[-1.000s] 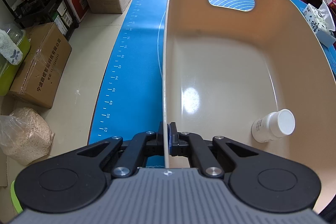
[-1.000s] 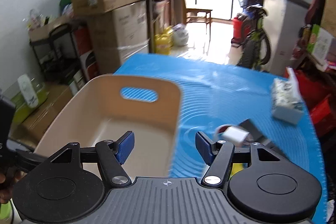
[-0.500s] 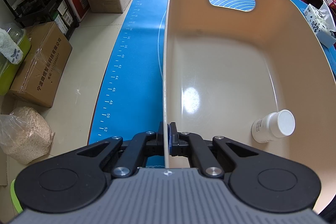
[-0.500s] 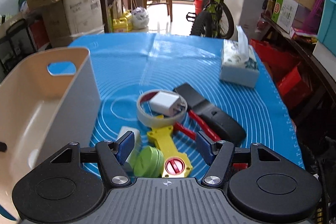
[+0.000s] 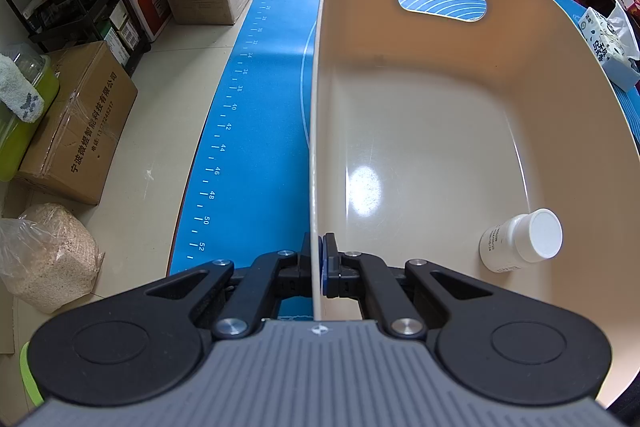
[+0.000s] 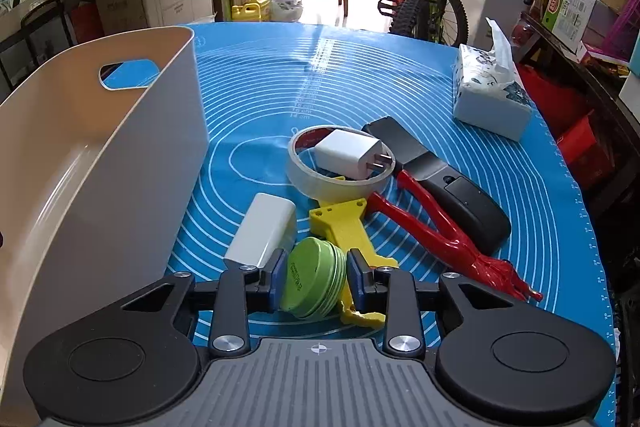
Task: Organize rigid objects
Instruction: 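Grasp the green round tin with the right tool, then lower the green tin into the basket with the right tool and release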
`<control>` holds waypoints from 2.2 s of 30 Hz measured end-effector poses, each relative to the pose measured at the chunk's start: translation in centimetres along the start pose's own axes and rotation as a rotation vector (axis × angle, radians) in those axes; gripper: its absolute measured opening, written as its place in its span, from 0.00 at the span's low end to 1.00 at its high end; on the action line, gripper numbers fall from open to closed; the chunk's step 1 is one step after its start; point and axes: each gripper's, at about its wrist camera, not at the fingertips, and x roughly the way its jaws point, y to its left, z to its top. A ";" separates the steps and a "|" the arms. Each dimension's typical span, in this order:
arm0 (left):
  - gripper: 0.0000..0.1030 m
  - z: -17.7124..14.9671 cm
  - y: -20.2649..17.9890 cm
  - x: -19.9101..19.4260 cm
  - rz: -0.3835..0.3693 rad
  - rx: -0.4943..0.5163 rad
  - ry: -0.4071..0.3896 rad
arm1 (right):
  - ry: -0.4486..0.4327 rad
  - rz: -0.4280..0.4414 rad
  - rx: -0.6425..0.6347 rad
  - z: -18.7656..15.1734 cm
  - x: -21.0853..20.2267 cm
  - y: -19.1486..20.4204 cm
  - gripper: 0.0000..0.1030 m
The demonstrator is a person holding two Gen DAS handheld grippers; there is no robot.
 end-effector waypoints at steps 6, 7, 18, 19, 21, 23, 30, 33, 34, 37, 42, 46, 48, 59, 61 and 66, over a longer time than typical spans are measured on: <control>0.04 0.0 0.0 0.0 -0.001 -0.001 0.000 | -0.016 0.000 -0.013 -0.4 -0.1 0.7 0.27; 0.04 0.0 0.0 0.0 -0.001 -0.001 0.000 | -0.022 -0.008 -0.013 -0.5 -0.3 0.8 0.27; 0.04 0.0 0.0 0.0 0.000 -0.001 0.000 | -0.175 -0.024 -0.009 2.3 -5.8 1.3 0.27; 0.04 0.0 0.0 0.0 0.000 -0.002 0.000 | -0.194 -0.015 -0.013 2.7 -6.4 1.7 0.27; 0.04 0.0 0.0 0.0 -0.001 -0.002 0.000 | -0.226 0.006 -0.027 3.5 -7.6 2.6 0.27; 0.04 0.0 0.0 0.0 -0.001 -0.002 0.000 | -0.248 0.037 -0.044 4.3 -8.4 3.8 0.27; 0.04 0.0 0.0 0.0 -0.001 -0.002 0.000 | -0.250 0.152 -0.122 6.3 -8.6 9.8 0.27; 0.03 0.0 -0.1 -0.1 -0.002 -0.003 -0.002 | -0.222 0.193 -0.164 6.2 -7.7 12.6 0.27; 0.03 0.0 -0.1 -0.1 -0.003 -0.003 -0.004 | -0.207 0.202 -0.173 6.1 -7.2 13.4 0.27; 0.03 -0.1 -0.1 -0.1 -0.005 -0.004 -0.006 | -0.151 0.214 -0.200 5.5 -5.9 15.6 0.27; 0.03 -0.1 0.1 -0.2 -0.010 -0.004 -0.007 | -0.040 0.215 -0.226 4.8 -3.7 17.7 0.26; 0.03 0.0 0.1 -0.2 -0.011 -0.003 -0.008 | 0.050 0.198 -0.254 4.3 -2.3 18.8 0.26; 0.03 0.0 0.1 -0.2 -0.012 -0.004 -0.009 | 0.083 0.190 -0.260 3.9 -1.8 19.0 0.26; 0.03 0.0 0.1 -0.2 -0.010 -0.003 -0.009 | 0.144 0.204 -0.221 3.1 -1.3 18.1 0.43; 0.03 0.0 0.1 -0.2 -0.010 -0.003 -0.009 | 0.126 0.210 -0.208 3.2 -1.9 17.6 0.53; 0.03 0.1 0.1 -0.2 -0.011 -0.003 -0.009 | 0.027 0.215 -0.156 4.5 -4.6 15.5 0.55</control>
